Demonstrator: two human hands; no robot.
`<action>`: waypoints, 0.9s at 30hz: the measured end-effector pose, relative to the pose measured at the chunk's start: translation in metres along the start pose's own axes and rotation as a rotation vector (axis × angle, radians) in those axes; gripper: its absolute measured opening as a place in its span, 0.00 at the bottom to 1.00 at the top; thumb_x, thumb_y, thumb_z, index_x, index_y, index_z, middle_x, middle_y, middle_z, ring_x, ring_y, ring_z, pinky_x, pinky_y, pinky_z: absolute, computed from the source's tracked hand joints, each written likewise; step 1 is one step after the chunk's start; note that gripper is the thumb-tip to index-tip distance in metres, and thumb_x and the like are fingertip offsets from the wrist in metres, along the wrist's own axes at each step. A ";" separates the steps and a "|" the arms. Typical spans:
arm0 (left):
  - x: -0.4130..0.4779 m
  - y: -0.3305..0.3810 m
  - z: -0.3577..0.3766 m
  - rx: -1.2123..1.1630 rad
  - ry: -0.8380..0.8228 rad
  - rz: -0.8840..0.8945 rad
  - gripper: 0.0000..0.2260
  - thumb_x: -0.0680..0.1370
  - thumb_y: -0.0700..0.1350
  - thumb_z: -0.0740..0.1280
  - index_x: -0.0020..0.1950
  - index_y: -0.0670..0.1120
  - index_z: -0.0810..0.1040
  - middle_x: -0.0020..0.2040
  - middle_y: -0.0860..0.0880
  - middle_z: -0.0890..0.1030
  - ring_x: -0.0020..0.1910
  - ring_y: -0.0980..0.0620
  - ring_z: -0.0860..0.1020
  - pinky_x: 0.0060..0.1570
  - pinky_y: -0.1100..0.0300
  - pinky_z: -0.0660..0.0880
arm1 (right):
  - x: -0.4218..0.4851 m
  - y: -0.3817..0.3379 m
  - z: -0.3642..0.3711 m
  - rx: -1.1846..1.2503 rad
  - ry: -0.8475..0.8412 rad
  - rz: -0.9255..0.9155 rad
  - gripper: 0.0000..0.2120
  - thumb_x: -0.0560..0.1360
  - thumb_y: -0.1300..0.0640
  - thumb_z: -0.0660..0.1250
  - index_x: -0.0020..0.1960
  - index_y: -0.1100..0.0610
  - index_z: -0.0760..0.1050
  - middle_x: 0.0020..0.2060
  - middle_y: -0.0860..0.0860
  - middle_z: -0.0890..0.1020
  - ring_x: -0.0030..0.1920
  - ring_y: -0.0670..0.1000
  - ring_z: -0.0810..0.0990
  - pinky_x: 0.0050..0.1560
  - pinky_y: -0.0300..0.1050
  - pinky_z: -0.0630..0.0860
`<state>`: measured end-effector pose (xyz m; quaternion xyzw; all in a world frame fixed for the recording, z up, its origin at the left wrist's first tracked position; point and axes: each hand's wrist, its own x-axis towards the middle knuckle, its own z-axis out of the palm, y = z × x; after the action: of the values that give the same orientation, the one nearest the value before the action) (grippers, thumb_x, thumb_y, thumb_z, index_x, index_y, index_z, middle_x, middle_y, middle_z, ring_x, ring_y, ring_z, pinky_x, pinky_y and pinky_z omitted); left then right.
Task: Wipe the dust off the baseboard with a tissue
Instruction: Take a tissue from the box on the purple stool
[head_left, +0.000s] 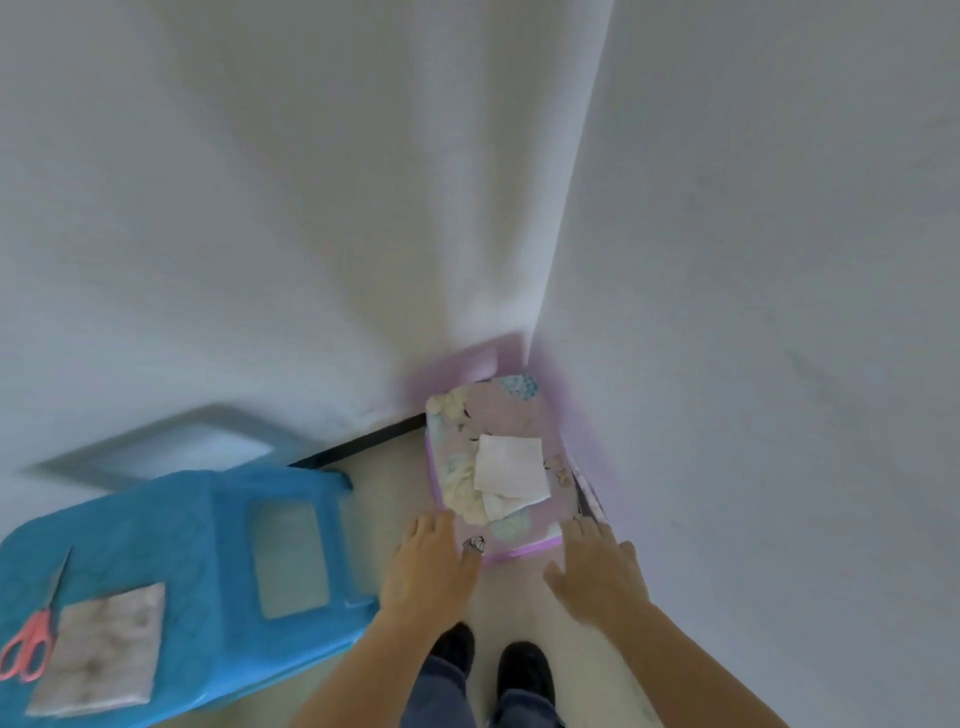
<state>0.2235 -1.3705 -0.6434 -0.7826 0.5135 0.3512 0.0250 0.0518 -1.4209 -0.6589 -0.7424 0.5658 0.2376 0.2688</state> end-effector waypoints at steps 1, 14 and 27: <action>0.020 -0.009 0.018 -0.012 -0.019 -0.001 0.19 0.80 0.50 0.57 0.70 0.46 0.64 0.71 0.49 0.65 0.70 0.51 0.62 0.67 0.56 0.65 | 0.020 0.000 0.012 0.008 -0.007 0.002 0.26 0.79 0.48 0.55 0.74 0.54 0.56 0.73 0.51 0.62 0.72 0.53 0.62 0.69 0.50 0.61; 0.147 -0.065 0.130 0.274 -0.105 0.137 0.33 0.76 0.62 0.33 0.69 0.44 0.22 0.71 0.49 0.23 0.70 0.52 0.26 0.74 0.56 0.38 | 0.163 0.010 0.107 -0.072 0.356 -0.245 0.35 0.59 0.67 0.71 0.67 0.59 0.74 0.67 0.55 0.74 0.66 0.55 0.75 0.59 0.56 0.74; 0.091 -0.013 0.013 0.068 -0.313 0.058 0.27 0.83 0.48 0.53 0.80 0.47 0.47 0.77 0.46 0.59 0.71 0.47 0.65 0.67 0.52 0.67 | 0.057 -0.003 -0.008 0.348 0.130 0.062 0.14 0.82 0.58 0.51 0.57 0.55 0.75 0.41 0.50 0.79 0.37 0.48 0.77 0.35 0.34 0.69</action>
<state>0.2479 -1.4308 -0.7101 -0.7018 0.5373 0.4518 0.1210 0.0687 -1.4658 -0.6901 -0.6805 0.6373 0.0959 0.3488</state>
